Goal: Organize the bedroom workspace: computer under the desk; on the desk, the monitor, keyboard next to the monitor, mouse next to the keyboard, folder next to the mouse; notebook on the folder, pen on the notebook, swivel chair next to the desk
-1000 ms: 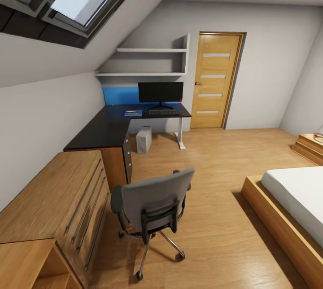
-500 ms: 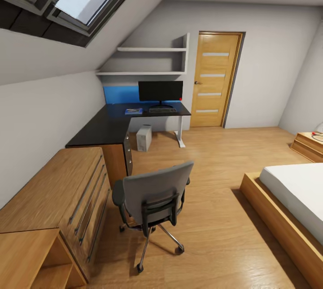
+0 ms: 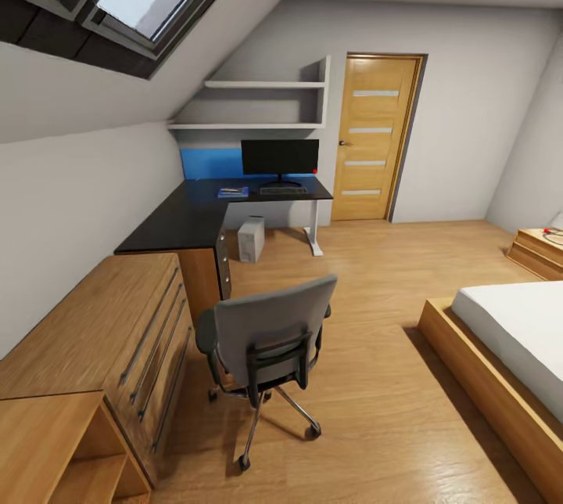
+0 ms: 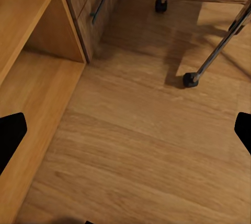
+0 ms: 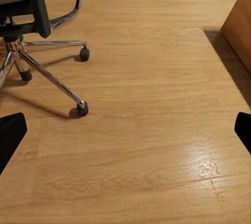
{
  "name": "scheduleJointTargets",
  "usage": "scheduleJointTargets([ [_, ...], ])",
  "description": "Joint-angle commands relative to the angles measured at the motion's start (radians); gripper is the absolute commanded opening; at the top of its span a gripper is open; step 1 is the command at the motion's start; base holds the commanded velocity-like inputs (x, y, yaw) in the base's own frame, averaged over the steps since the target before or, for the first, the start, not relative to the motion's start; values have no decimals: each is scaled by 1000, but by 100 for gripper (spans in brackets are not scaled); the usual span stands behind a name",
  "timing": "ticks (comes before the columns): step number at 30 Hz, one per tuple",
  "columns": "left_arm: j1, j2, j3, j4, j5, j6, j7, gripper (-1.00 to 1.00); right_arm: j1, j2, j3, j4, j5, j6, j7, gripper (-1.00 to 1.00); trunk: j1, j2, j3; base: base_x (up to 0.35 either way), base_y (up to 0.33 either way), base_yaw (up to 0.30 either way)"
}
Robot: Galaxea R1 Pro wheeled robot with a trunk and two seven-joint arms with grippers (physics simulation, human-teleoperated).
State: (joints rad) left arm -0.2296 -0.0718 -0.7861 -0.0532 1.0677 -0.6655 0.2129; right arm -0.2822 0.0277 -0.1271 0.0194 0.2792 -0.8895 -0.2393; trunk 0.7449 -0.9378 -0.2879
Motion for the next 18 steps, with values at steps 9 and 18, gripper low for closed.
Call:
scheduleJointTargets([
  [9, -1, 0, -9, -1, 0, 0, 10, 100, -1, -3, -8, 2, 11, -5, -5, 100, 35, -64, -30, -3, 0, 0],
  [18, -1, 2, -9, -39, -1, 10, 14, 100, -1, -2, -7, 0, 12, -5, -5, 100, 69, -127, -58, 0, 0, 0],
])
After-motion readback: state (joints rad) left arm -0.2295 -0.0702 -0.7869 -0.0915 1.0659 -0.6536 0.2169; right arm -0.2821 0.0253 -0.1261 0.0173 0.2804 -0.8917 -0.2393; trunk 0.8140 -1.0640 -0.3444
